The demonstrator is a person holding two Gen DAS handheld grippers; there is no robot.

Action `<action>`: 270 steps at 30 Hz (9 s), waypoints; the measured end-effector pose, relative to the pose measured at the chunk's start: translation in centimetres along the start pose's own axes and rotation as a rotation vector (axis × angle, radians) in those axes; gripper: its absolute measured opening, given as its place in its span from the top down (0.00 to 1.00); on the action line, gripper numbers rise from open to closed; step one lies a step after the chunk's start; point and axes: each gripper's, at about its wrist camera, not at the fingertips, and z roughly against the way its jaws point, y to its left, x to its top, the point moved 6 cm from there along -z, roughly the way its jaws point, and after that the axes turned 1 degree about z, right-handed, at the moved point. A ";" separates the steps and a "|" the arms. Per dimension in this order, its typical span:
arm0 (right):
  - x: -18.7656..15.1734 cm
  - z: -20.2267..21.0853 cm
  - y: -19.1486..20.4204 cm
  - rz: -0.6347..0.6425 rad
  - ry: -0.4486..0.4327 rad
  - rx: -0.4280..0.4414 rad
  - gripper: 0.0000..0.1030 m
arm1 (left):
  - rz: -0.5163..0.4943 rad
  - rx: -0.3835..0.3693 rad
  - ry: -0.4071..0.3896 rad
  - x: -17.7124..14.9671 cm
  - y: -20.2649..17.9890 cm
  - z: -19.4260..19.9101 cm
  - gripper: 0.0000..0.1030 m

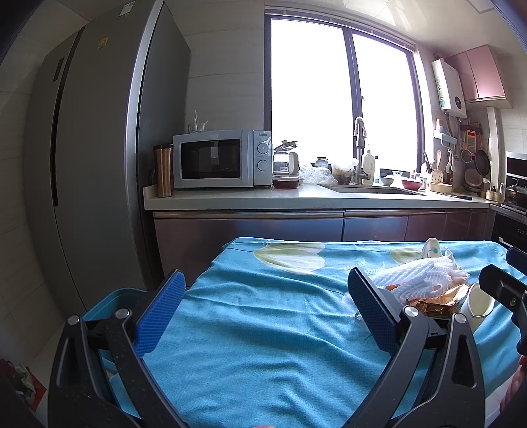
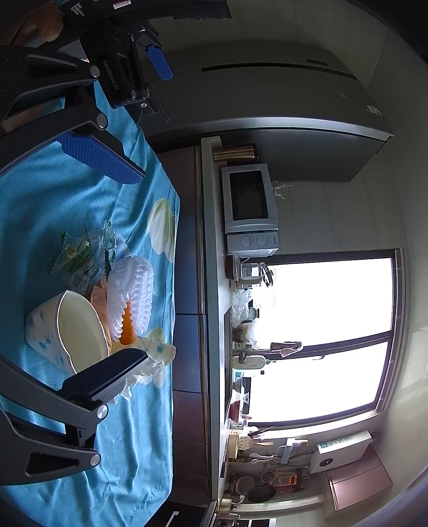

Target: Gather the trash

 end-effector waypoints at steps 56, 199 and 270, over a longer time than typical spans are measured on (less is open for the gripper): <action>-3.5 -2.1 -8.6 -0.179 0.154 -0.024 0.21 | -0.158 -0.295 0.166 -2.6 -9.5 -4.8 0.05; -0.3 -10.0 -4.5 0.037 0.327 0.206 0.57 | 0.028 -0.636 0.656 -8.6 -10.7 -13.8 0.64; 2.4 -13.3 18.3 -0.086 0.412 0.864 0.94 | 0.227 -0.197 0.435 -4.3 18.0 -7.7 0.89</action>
